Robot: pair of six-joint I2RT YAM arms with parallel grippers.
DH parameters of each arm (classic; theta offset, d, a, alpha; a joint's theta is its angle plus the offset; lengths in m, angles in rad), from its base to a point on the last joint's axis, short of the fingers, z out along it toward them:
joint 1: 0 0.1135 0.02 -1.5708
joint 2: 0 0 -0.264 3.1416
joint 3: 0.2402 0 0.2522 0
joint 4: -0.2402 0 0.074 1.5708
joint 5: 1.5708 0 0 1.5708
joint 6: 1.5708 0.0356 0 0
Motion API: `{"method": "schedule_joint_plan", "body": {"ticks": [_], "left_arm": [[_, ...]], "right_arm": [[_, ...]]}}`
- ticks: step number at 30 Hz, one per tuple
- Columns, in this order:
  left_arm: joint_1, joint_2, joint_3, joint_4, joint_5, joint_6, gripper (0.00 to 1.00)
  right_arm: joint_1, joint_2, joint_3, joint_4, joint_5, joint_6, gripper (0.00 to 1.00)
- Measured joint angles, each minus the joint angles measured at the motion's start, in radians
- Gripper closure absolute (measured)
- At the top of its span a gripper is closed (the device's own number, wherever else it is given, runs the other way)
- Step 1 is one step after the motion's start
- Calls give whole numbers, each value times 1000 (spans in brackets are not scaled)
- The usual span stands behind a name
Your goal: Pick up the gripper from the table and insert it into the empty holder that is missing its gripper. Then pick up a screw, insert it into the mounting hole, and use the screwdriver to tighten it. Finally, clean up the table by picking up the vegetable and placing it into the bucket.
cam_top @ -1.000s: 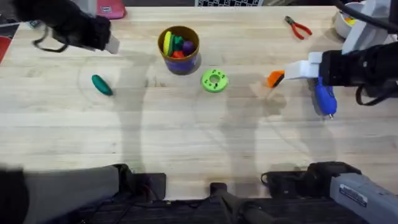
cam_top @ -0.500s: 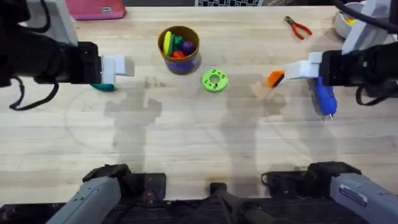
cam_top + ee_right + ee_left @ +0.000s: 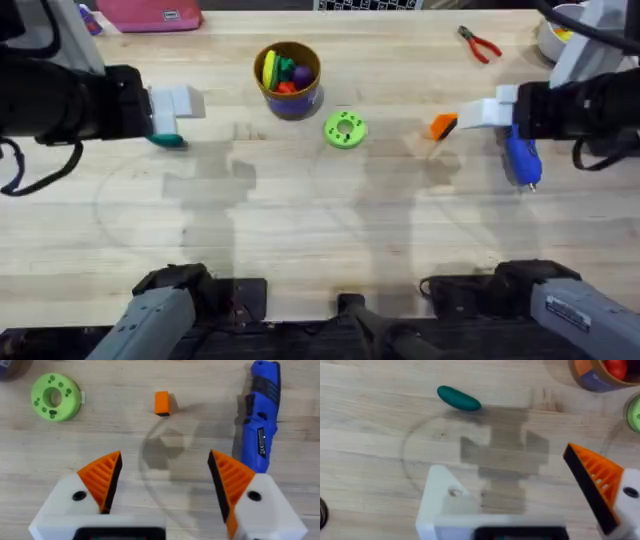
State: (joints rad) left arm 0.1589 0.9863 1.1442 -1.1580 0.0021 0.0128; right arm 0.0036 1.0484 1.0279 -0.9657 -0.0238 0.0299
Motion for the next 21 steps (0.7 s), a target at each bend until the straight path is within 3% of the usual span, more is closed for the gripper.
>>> {"method": "schedule_joint_plan", "body": {"ticks": [11, 21], "left_arm": [[0, 0, -1, -252, -3, -6, 12], [-5, -9, -3, -244, -1, -7, 14]], "right_arm": [[0, 0, 0, 0, 0, 0, 7], [0, 0, 0, 0, 0, 0, 7]]}}
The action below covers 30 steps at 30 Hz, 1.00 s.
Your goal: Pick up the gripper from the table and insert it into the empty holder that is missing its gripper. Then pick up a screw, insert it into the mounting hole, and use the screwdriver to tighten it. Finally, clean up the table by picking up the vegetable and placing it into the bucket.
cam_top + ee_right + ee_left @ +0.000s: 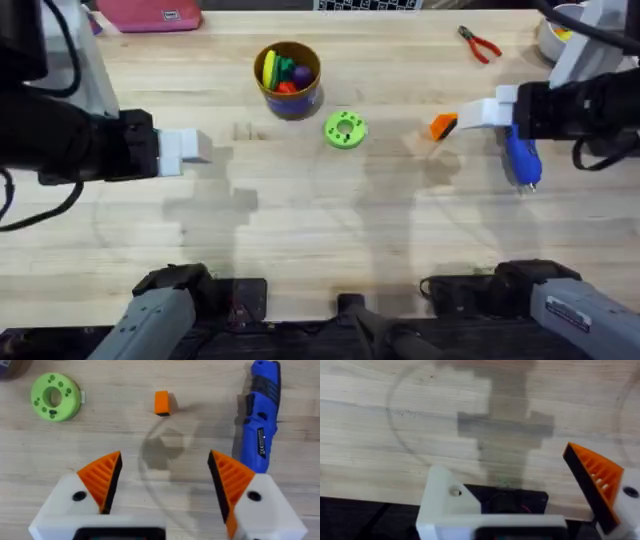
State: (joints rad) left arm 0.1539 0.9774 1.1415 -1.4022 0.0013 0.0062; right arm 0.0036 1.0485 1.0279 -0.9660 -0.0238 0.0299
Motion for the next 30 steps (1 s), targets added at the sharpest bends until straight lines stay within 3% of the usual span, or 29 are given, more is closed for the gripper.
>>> {"method": "schedule_joint_plan", "body": {"ticks": [12, 18, 30], "left_arm": [[0, -328, -62, 235, 47, -1, 14], [0, -459, -289, 495, 101, -4, 13], [-12, -659, -777, 1133, 221, -9, 14]], "right_arm": [[0, 0, 0, 0, 0, 0, 8], [0, 0, 0, 0, 0, 0, 8], [0, 0, 0, 0, 0, 0, 8]]}}
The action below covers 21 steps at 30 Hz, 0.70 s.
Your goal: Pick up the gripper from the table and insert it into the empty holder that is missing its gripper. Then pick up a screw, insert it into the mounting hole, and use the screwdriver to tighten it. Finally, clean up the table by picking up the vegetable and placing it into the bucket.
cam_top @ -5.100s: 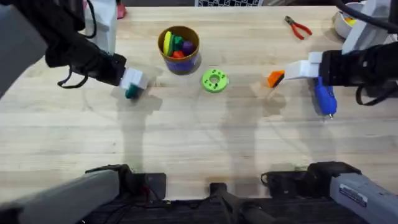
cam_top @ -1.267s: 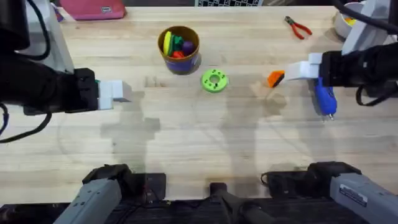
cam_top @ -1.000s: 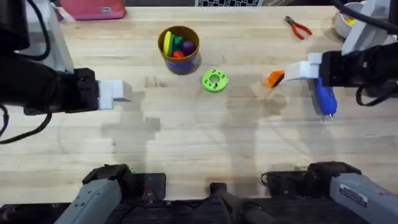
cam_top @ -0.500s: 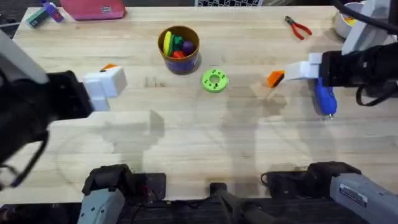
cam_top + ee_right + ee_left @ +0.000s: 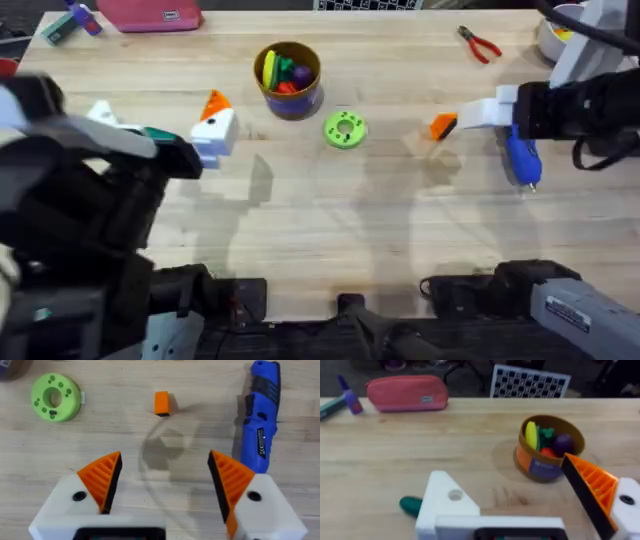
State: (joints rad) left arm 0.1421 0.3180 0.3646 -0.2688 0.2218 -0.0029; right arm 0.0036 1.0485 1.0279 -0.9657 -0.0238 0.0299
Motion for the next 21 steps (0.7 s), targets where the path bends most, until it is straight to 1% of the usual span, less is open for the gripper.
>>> {"method": "schedule_joint_plan", "body": {"ticks": [2, 4, 6, 9, 12, 15, 17, 21], "left_arm": [[-21, -22, -62, 75, 6, -1, 13], [-52, -45, -120, 149, 15, -2, 14], [-81, -71, -166, 199, 21, -2, 13], [-106, -117, -220, 241, 38, -2, 14], [-108, -176, -262, 249, 76, -2, 15], [-108, -240, -294, 251, 136, -3, 13], [-108, -280, -311, 251, 190, -2, 14], [-108, -313, -346, 267, 332, -2, 13]], "right_arm": [[0, 0, 0, 0, 0, 0, 8], [0, 0, 0, 0, 0, 0, 8], [0, 0, 0, 0, 0, 0, 8], [0, 0, 0, 0, 0, 0, 8], [0, 0, 0, 0, 0, 0, 8], [0, 0, 0, 0, 0, 0, 9], [0, 0, 0, 0, 0, 0, 8], [0, 0, 0, 0, 0, 0, 8]]}}
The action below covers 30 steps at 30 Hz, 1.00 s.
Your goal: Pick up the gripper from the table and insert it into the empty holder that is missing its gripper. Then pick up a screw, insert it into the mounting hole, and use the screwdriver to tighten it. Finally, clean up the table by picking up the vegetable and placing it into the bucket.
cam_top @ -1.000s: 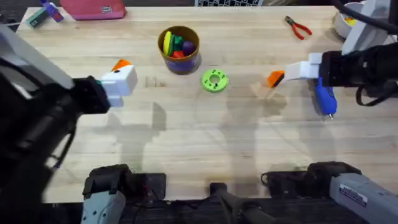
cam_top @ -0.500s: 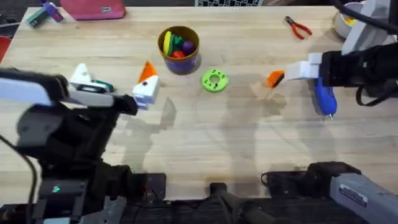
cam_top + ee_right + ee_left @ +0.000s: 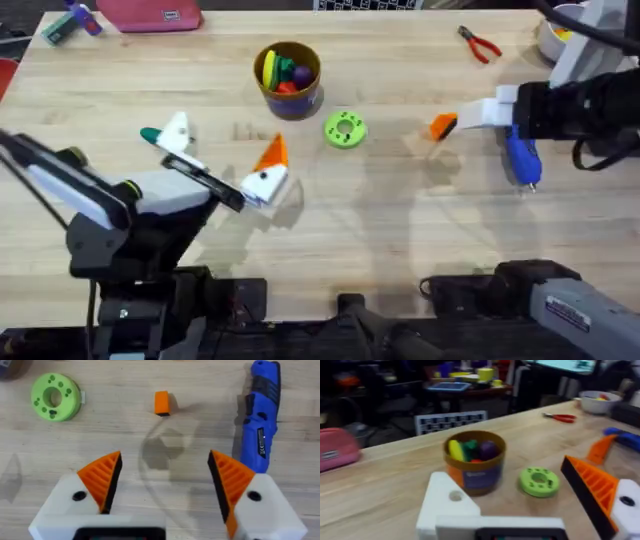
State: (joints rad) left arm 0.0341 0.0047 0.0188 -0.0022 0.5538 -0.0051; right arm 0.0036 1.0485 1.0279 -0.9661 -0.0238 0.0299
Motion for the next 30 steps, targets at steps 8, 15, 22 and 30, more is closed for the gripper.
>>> {"method": "schedule_joint_plan", "body": {"ticks": [8, 15, 22, 30], "left_arm": [[0, 0, -10, -24, 267, 0, 14], [0, 0, -7, -105, 477, -3, 13], [0, 1, -6, -121, 583, -3, 14], [0, 1, -6, -128, 625, -2, 14]], "right_arm": [[0, 0, 0, 0, 0, 0, 8], [0, 0, 0, 0, 0, 0, 8], [0, 0, 0, 0, 0, 0, 7], [0, 0, 0, 0, 0, 0, 8]]}}
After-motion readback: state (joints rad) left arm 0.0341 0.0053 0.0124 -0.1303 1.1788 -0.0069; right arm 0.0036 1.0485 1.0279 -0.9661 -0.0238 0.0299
